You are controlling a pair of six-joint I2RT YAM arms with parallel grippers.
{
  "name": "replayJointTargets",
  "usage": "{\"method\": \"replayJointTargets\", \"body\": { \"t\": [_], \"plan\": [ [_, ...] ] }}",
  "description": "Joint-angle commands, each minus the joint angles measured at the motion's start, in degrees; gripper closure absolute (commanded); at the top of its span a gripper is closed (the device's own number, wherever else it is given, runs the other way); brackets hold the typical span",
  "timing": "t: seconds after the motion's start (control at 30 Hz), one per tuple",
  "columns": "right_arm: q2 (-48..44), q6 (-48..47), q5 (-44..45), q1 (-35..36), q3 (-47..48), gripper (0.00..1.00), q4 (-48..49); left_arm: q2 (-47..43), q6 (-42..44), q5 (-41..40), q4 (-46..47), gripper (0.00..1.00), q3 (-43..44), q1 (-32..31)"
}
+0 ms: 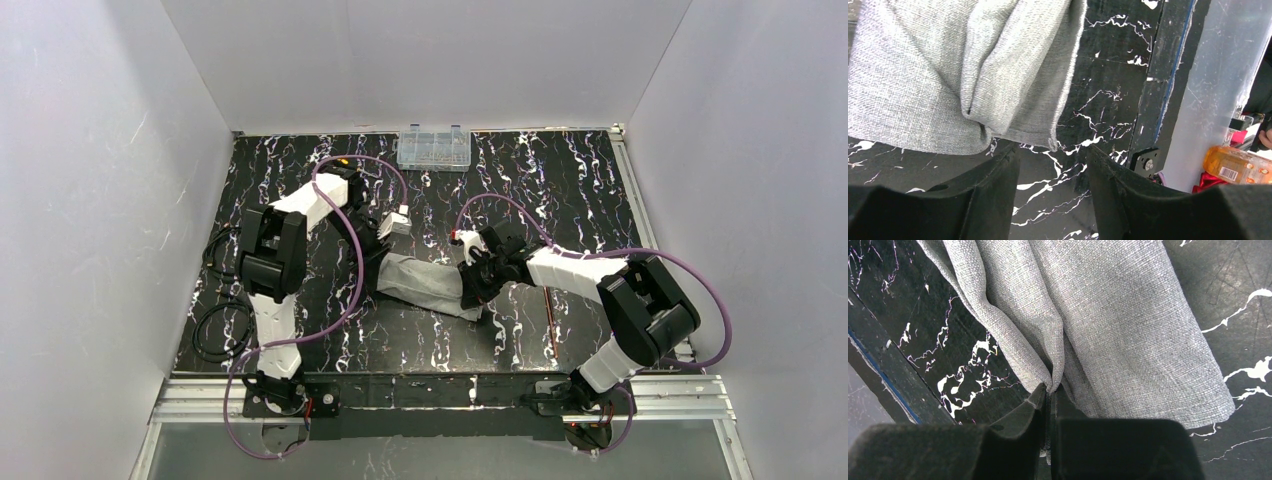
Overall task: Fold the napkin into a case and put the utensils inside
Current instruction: Fold the 2/3-rectangle-folded napkin at the center of the board.
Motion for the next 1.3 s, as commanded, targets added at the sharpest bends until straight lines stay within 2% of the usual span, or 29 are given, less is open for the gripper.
{"method": "replayJointTargets", "body": {
  "t": [0.0,0.27,0.6,0.67,0.77,0.87,1.1,1.27],
  "plan": [
    [0.8,0.3,-1.5,-0.3,0.0,0.89,0.0,0.0,3.1,3.2,-4.1,0.50,2.5,-0.3],
    [1.0,0.4,-2.0,-0.5,0.2,0.90,0.0,-1.4,-1.0,3.8,1.8,0.56,0.7,-1.2],
    [1.8,1.3,-3.3,-1.4,0.6,0.91,0.6,-5.5,-2.9,-0.7,8.7,0.70,-4.1,-1.5],
    [2.0,1.3,-3.6,-1.4,0.8,0.91,0.7,-5.9,-3.5,-0.7,9.4,0.76,-4.3,-1.7],
    [2.3,1.5,-4.1,-1.5,1.0,0.92,0.7,-6.7,-5.6,0.2,11.4,0.91,-4.1,-1.6],
    [2.5,1.7,-4.6,-1.5,1.1,0.91,0.7,-7.7,-7.7,1.8,13.4,1.00,-3.6,-2.0],
    [2.7,2.0,-5.2,-1.5,1.0,0.91,0.8,-7.3,-9.2,2.4,14.2,1.00,-2.5,-3.0],
    [2.4,2.0,-5.6,-1.5,0.8,0.88,0.6,-7.9,-13.5,0.8,19.8,1.00,-3.2,-3.0]
  ]
}}
